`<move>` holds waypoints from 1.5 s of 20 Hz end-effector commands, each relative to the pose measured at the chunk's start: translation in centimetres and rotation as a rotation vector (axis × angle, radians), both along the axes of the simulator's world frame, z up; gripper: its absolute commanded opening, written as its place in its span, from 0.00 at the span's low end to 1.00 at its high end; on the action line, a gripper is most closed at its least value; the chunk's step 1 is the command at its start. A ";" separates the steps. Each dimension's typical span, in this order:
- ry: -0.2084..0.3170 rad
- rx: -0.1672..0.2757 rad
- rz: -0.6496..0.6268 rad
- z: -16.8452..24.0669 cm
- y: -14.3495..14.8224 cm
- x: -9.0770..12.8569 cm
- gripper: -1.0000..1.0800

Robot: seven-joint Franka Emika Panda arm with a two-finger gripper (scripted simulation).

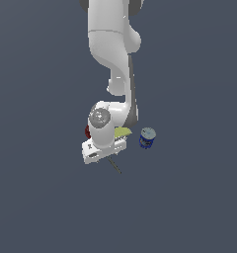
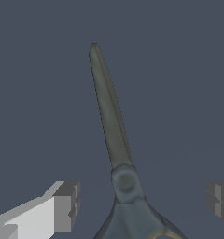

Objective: Pick up a designated object from a clutter of objects.

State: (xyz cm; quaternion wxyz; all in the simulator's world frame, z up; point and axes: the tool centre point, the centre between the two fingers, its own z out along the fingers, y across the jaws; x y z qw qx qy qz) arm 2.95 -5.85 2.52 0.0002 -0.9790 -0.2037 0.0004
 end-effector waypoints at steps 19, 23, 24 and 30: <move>-0.001 0.000 0.001 -1.4 0.0 0.1 0.00; -0.001 0.000 0.001 -0.5 0.2 0.3 0.00; -0.001 0.000 0.001 -0.1 0.3 0.3 0.00; -0.001 0.000 0.001 3.5 1.2 1.0 0.00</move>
